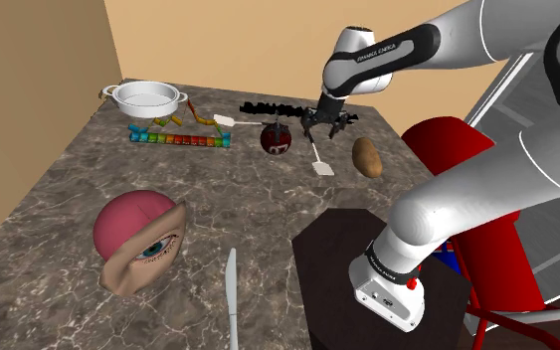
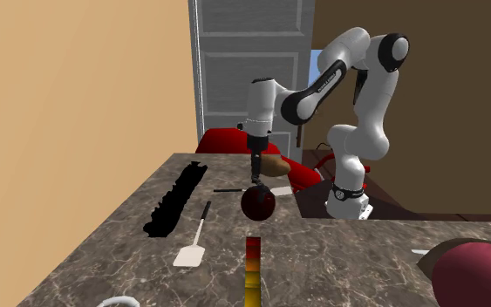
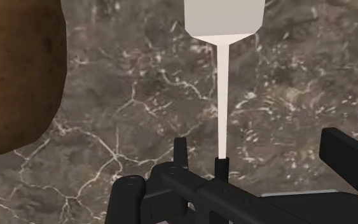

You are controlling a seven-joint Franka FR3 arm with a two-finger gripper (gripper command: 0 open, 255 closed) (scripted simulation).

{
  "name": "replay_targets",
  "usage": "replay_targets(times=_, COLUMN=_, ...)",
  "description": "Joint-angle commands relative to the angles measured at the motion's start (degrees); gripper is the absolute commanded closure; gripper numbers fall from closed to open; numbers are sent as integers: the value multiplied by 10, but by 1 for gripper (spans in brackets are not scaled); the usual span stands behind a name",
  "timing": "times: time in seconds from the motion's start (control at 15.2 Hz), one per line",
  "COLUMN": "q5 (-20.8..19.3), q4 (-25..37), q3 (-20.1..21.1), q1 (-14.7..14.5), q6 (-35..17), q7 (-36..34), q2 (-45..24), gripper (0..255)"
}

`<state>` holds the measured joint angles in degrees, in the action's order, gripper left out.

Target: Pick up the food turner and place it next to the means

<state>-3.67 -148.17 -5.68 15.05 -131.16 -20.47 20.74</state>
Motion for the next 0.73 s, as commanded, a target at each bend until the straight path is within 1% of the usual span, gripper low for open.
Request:
replay_targets(times=0.0, q5=-6, q4=1, q3=-4, q1=9, q6=-16, q7=-9, q2=-18, gripper=0)
replay_targets(times=0.46, q5=-6, q4=-22, q3=-7, q1=9, q6=-85, q7=-8, q2=-65, gripper=0)
replay_targets(times=0.66, q5=-6, q4=-22, q3=-7, q1=9, q6=-85, q7=-8, q2=-65, gripper=0)
